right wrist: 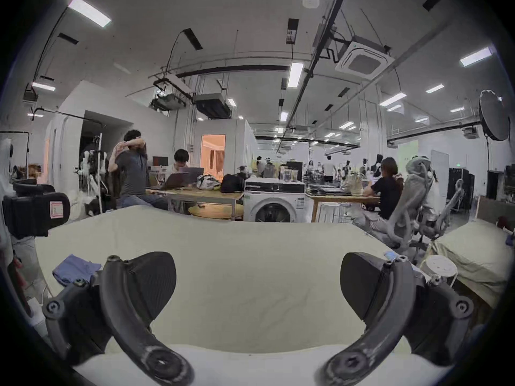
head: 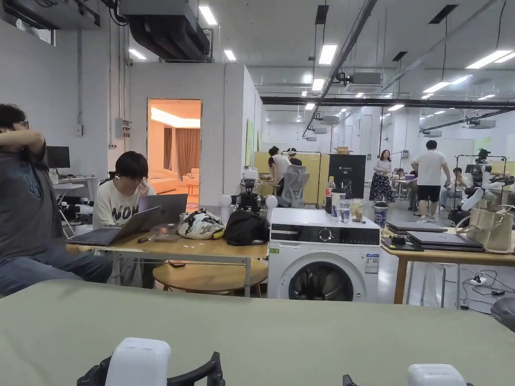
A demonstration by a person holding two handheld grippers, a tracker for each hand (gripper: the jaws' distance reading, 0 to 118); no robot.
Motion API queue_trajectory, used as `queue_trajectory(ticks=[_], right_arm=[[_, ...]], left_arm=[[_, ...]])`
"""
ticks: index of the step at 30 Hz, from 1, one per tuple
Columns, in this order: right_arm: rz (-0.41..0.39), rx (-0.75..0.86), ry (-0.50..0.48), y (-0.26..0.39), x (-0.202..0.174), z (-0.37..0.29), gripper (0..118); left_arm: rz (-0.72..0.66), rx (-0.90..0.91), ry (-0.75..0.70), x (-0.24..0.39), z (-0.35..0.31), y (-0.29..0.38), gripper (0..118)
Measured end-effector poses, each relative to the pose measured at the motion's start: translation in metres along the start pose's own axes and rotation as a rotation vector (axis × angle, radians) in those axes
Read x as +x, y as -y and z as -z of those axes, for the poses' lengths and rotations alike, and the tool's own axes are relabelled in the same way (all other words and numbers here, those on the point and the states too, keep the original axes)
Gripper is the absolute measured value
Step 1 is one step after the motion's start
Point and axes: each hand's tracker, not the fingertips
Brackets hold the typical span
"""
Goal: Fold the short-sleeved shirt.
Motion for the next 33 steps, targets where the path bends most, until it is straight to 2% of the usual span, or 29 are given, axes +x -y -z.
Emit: queue_trajectory(ticks=[4,8,11,13,22,26,29,33], right_arm=[[0.052,-0.003,-0.006,-0.003,0.003,-0.001,117],[0.196,-0.053,-0.05,-0.007,0.014,0.001,117],[0.317,-0.075,-0.02,-0.009,0.019,0.004,117],[0.356,-0.108,-0.025,-0.011,0.022,0.006,117],[0.405,-0.134,-0.006,-0.01,0.019,0.011,117],[0.445,-0.15,-0.043,-0.011,0.023,0.013,117],[0.431,-0.118,-0.055,-0.009,0.023,0.011,117],[0.333,-0.106,-0.088,-0.004,0.018,0.01,117]], left_arm=[[0.002,-0.003,0.017,-0.001,-0.001,0.001,96],[0.002,0.004,0.025,-0.002,-0.002,0.0,96],[-0.01,0.005,0.035,-0.002,-0.003,0.001,96],[-0.016,0.001,0.039,-0.003,-0.002,0.001,96],[-0.029,-0.007,0.053,-0.002,0.002,0.003,96],[-0.018,-0.006,0.057,0.0,0.002,0.002,96],[-0.023,-0.003,0.06,0.0,0.002,0.002,96],[-0.038,0.004,0.062,0.0,0.002,0.003,96]])
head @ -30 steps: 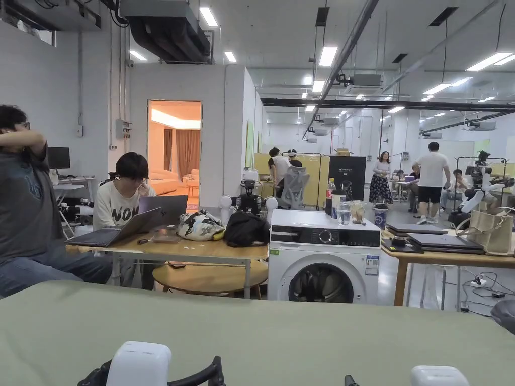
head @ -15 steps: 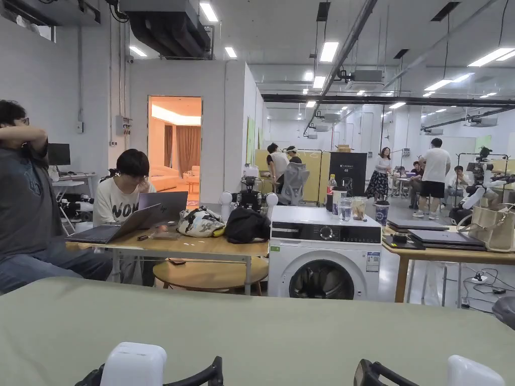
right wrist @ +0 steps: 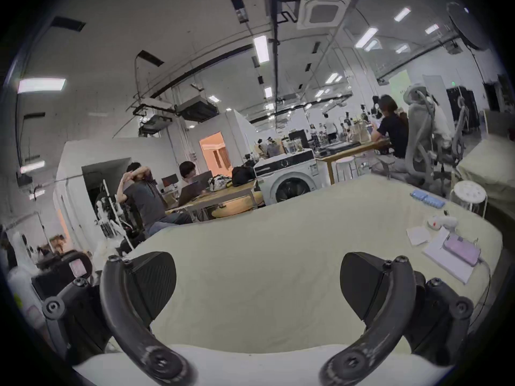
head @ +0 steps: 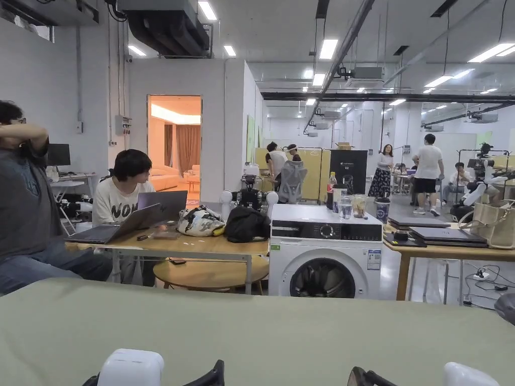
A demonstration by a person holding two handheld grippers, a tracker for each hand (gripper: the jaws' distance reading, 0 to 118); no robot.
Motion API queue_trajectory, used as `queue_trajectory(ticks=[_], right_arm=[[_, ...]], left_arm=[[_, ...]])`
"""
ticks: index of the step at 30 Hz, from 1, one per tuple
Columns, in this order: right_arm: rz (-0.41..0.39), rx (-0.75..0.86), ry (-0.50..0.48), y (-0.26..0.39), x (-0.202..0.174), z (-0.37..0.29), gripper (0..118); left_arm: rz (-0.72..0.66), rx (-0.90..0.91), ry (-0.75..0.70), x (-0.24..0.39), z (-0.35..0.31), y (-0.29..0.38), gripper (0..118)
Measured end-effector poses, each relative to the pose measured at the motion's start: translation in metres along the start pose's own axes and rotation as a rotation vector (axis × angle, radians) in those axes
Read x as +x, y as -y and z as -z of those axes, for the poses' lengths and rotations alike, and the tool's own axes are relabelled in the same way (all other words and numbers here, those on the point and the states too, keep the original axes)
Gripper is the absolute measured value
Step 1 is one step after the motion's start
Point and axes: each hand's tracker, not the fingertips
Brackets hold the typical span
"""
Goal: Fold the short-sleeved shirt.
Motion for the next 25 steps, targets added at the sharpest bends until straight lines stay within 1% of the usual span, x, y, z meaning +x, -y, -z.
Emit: queue_trajectory(ticks=[3,5,7,12,17,22,25], right_arm=[[-0.117,0.031,0.073,0.006,-0.009,0.0,117],[-0.187,0.034,0.181,0.01,-0.017,0.006,117],[-0.242,0.035,0.215,0.013,-0.02,0.009,117],[-0.255,0.014,0.179,0.021,-0.017,0.014,117],[-0.278,0.006,0.168,0.03,-0.012,0.022,117],[-0.232,-0.034,0.121,0.039,-0.005,0.034,117],[-0.222,-0.051,0.113,0.044,-0.003,0.041,117]], left_arm=[[0.006,0.002,0.001,0.001,0.0,0.002,96],[0.016,0.001,-0.002,0.001,0.001,0.004,96],[0.021,-0.001,-0.008,0.001,0.002,0.006,96],[0.018,-0.016,-0.011,-0.005,0.008,0.012,96],[0.023,-0.017,-0.022,-0.007,0.015,0.024,96],[0.017,-0.042,-0.014,-0.007,0.027,0.038,96],[0.026,-0.059,-0.008,-0.006,0.034,0.047,96]])
